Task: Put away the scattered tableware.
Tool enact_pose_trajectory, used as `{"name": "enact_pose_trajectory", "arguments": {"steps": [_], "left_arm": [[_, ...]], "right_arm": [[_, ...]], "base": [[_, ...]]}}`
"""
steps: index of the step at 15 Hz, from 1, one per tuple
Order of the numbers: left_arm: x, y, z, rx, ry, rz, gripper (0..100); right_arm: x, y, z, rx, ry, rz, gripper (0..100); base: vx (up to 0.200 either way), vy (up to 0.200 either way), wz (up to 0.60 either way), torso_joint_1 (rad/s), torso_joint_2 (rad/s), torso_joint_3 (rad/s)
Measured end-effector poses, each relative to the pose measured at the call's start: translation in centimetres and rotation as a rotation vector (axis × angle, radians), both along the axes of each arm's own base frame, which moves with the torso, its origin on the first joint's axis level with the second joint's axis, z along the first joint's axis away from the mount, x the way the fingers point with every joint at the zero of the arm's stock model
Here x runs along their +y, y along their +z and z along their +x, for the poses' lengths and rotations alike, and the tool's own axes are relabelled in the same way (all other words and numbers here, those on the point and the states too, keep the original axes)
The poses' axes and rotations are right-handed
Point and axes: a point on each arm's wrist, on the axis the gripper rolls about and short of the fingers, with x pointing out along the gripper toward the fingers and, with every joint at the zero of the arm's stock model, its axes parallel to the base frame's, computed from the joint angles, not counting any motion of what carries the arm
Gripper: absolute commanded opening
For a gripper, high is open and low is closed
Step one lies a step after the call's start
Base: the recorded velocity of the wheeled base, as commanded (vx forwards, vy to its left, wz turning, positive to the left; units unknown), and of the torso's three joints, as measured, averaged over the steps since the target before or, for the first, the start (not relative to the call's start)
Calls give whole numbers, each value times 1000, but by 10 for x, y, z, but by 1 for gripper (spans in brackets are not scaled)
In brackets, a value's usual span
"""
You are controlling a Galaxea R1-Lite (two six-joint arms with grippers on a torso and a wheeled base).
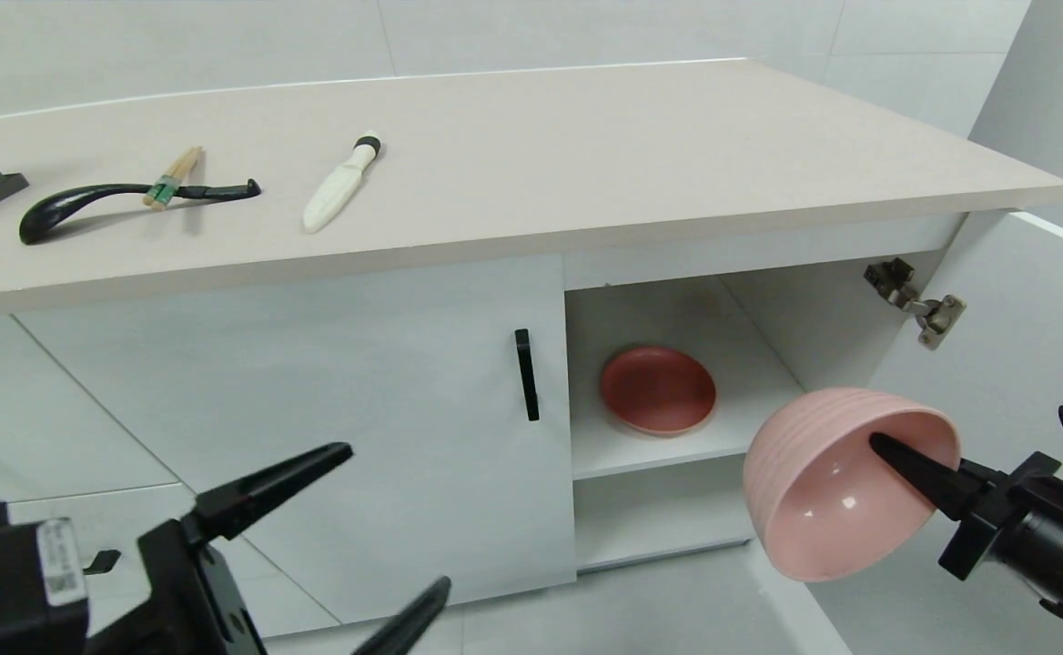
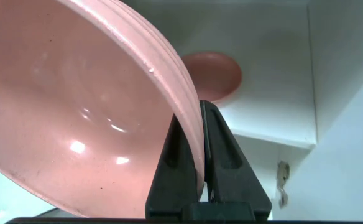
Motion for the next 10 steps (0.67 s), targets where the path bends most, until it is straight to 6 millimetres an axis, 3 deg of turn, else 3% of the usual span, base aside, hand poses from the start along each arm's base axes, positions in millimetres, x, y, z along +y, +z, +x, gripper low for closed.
{"name": "enact_pose_trajectory", "arguments": {"steps": [4, 7, 10], "left_arm": [[42, 7, -16, -37, 248, 9, 100], [73, 0, -49, -39, 425, 5, 100], [90, -22, -88, 9, 606, -65, 100]], "right_arm": [[-3, -11, 7, 57, -24, -15, 0], [-1, -23, 18, 123, -29, -32, 0], [2, -29, 36, 136, -37, -36, 0]], "base": [[0, 0, 0, 0, 0, 0], [0, 0, 0, 0, 0, 0], [0, 0, 0, 0, 0, 0]]}}
